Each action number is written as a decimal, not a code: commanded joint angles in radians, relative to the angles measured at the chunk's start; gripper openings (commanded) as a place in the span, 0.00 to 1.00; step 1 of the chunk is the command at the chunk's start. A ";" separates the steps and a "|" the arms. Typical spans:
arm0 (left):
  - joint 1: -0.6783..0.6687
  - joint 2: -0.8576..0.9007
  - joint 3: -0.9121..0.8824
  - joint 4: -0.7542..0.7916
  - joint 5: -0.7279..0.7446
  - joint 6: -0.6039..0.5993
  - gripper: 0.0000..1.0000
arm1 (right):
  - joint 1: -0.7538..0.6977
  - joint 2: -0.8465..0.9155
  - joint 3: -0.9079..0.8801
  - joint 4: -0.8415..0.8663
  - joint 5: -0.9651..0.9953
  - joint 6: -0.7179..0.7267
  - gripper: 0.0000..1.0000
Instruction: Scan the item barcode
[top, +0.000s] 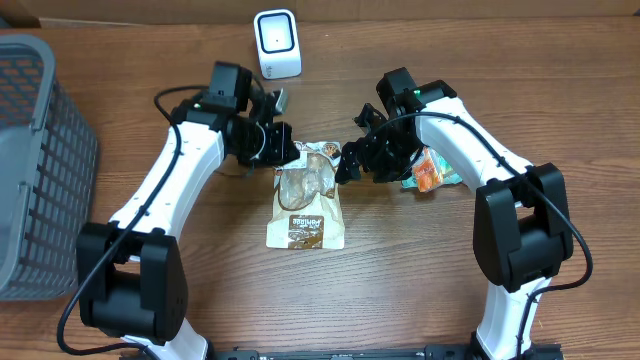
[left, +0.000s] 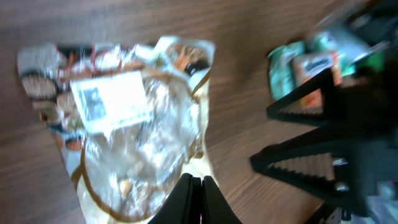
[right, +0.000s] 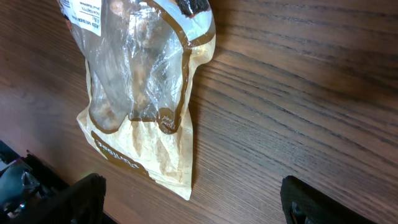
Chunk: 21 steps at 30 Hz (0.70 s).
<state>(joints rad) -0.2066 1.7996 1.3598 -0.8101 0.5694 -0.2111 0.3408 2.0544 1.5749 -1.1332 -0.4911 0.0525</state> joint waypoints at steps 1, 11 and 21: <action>0.013 0.013 -0.058 0.013 -0.004 -0.027 0.04 | 0.002 -0.010 -0.005 0.003 -0.008 0.003 0.88; 0.013 0.013 -0.192 0.146 -0.063 -0.085 0.04 | 0.002 -0.010 -0.005 -0.005 -0.008 0.004 0.88; 0.011 0.108 -0.219 0.170 -0.103 -0.130 0.04 | 0.002 -0.010 -0.005 -0.006 -0.016 0.053 0.88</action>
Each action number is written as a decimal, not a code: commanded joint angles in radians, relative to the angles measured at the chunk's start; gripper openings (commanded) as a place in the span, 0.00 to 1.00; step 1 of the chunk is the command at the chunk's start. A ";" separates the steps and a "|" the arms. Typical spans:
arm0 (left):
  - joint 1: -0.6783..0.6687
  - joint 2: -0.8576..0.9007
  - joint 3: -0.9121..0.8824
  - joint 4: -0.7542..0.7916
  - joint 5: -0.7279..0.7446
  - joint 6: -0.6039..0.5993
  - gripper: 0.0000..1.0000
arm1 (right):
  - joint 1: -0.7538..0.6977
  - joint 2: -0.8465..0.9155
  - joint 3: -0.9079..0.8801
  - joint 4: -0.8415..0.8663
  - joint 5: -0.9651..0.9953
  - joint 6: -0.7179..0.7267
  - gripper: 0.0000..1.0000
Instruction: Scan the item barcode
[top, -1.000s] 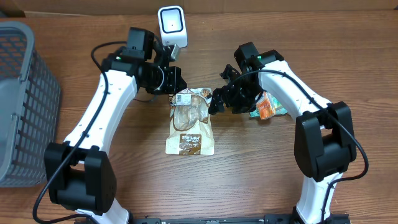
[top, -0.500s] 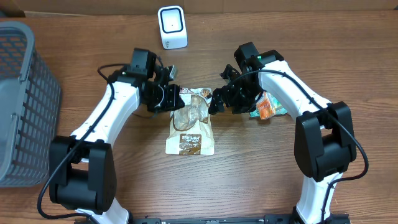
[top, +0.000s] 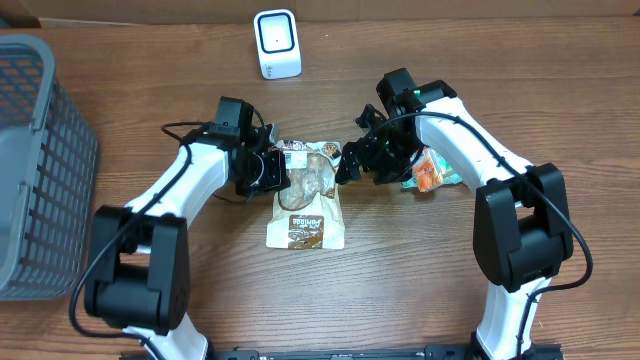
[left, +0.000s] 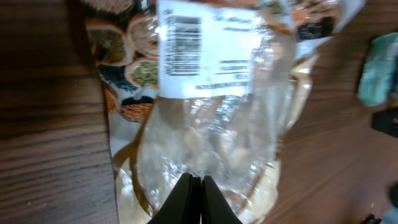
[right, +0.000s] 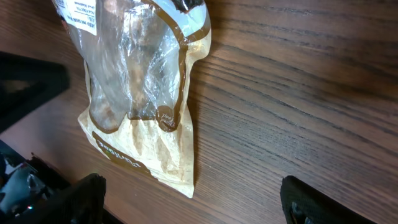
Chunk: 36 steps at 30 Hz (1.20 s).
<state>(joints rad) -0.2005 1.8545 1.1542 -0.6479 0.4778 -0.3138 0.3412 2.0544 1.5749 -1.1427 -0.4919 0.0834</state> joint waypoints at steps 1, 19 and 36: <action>0.005 0.069 -0.014 0.015 -0.002 -0.028 0.04 | 0.002 -0.010 -0.005 0.005 -0.016 0.022 0.88; 0.037 0.190 -0.014 0.040 0.091 -0.049 0.04 | 0.002 0.050 -0.148 0.152 -0.142 0.089 0.78; 0.037 0.190 -0.014 0.040 0.091 -0.049 0.04 | 0.098 0.050 -0.476 0.706 -0.229 0.652 0.57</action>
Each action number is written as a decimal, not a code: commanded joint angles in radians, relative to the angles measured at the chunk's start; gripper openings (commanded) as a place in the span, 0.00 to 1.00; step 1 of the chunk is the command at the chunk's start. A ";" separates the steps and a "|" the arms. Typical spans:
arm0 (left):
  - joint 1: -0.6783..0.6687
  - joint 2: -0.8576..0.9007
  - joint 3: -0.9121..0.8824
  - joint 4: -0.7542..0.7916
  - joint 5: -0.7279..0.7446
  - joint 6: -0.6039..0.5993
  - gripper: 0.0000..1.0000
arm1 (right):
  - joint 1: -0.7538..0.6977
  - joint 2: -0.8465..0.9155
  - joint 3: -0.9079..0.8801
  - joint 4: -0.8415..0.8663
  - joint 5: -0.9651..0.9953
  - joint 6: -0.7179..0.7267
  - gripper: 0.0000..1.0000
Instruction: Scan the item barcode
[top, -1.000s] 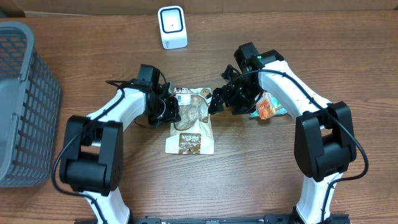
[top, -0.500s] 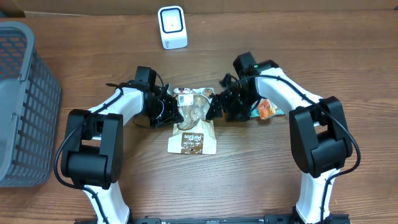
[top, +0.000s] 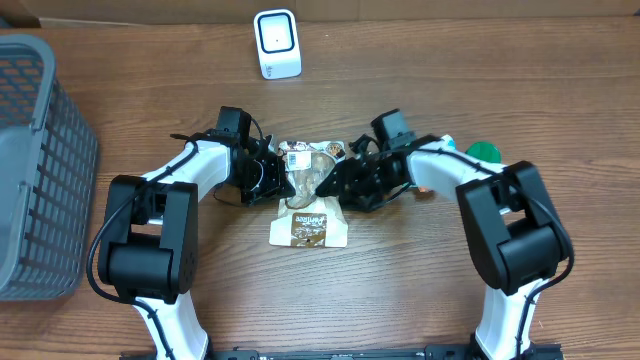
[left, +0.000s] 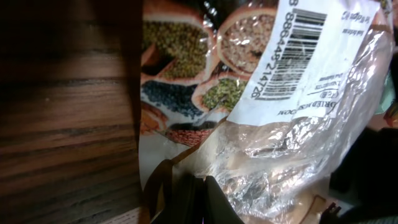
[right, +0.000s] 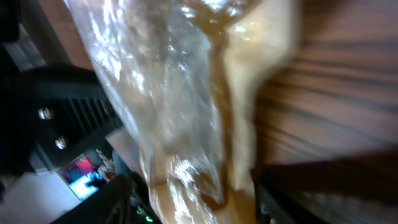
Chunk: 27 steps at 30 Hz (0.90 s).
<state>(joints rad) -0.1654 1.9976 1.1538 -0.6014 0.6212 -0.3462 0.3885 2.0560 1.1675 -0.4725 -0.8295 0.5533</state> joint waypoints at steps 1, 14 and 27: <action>0.002 0.047 -0.013 -0.007 -0.053 -0.017 0.04 | 0.058 0.048 -0.069 0.054 0.108 0.184 0.54; 0.002 0.047 -0.013 -0.011 -0.055 -0.017 0.04 | 0.025 -0.064 -0.066 0.133 0.118 0.073 0.48; 0.001 0.047 -0.013 -0.010 -0.055 -0.017 0.04 | 0.074 -0.130 -0.067 0.209 0.201 0.060 0.47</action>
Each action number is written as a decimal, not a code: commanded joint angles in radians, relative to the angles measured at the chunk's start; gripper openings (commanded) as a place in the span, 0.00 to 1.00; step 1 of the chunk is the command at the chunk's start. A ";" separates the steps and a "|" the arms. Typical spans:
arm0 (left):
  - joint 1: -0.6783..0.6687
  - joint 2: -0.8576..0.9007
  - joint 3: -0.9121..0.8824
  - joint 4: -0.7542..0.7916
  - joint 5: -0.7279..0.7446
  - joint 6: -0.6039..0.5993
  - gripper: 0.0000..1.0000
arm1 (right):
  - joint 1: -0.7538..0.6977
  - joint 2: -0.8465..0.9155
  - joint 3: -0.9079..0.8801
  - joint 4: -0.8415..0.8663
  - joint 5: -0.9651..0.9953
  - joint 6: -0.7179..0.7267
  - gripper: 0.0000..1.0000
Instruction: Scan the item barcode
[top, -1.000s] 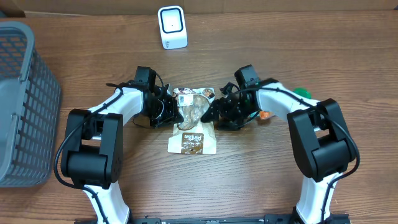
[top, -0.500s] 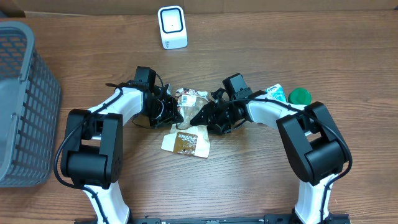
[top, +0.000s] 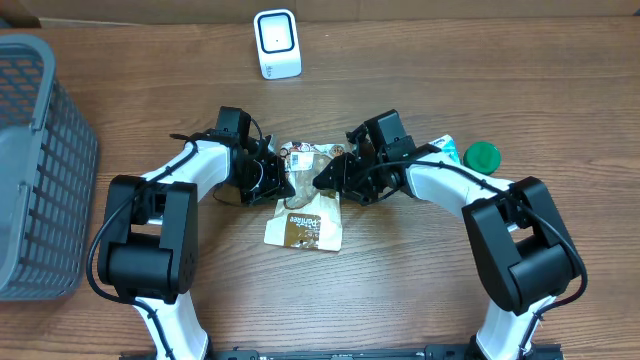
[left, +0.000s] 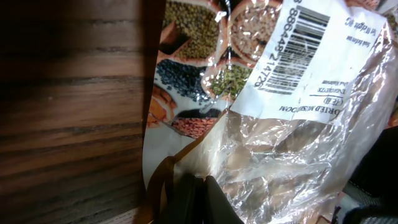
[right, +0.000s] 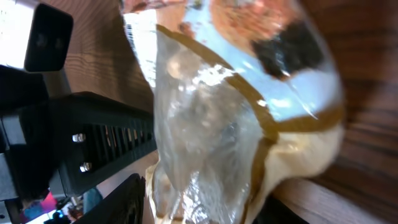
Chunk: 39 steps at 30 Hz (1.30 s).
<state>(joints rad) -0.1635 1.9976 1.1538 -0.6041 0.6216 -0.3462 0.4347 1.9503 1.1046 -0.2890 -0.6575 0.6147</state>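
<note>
The item is a clear-and-tan snack bag (top: 305, 215) lying on the wooden table, with a white barcode label (left: 298, 43) near its top. My left gripper (top: 280, 185) is shut, its tips (left: 199, 182) pressed against the bag's left edge. From the other side my right gripper (top: 326, 180) is shut on the bag's upper part; the crinkled plastic (right: 205, 124) fills the gap between its dark fingers (right: 127, 199). The white scanner (top: 277, 43) stands at the table's far edge, behind the bag.
A grey mesh basket (top: 40, 170) fills the left side. A green round lid (top: 483, 155) and a teal packet (top: 446, 148) lie to the right behind my right arm. Both arms meet at the table's middle.
My right gripper has shifted a little left and up along the bag, toward its printed top. The bag's lower end has swung slightly left. The left gripper stays shut at the bag's left edge.
First both grippers hovered over the bag's top, the right one open, the left one shut. Then the left came down beside the bag's left edge. Later the right dropped with its fingers around the bag, where it now grips the plastic.
</note>
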 joint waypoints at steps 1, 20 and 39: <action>-0.001 0.047 -0.013 -0.007 -0.055 -0.017 0.04 | 0.039 -0.024 -0.004 0.039 0.050 0.018 0.47; -0.001 0.047 -0.013 -0.006 -0.056 -0.012 0.04 | 0.079 -0.024 -0.004 0.069 0.126 0.020 0.08; 0.103 -0.317 0.279 -0.401 -0.134 0.205 0.22 | -0.039 -0.102 -0.004 -0.100 -0.160 -0.322 0.04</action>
<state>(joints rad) -0.0799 1.8038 1.3746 -0.9627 0.5594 -0.1989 0.4141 1.9282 1.1027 -0.3611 -0.7563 0.3943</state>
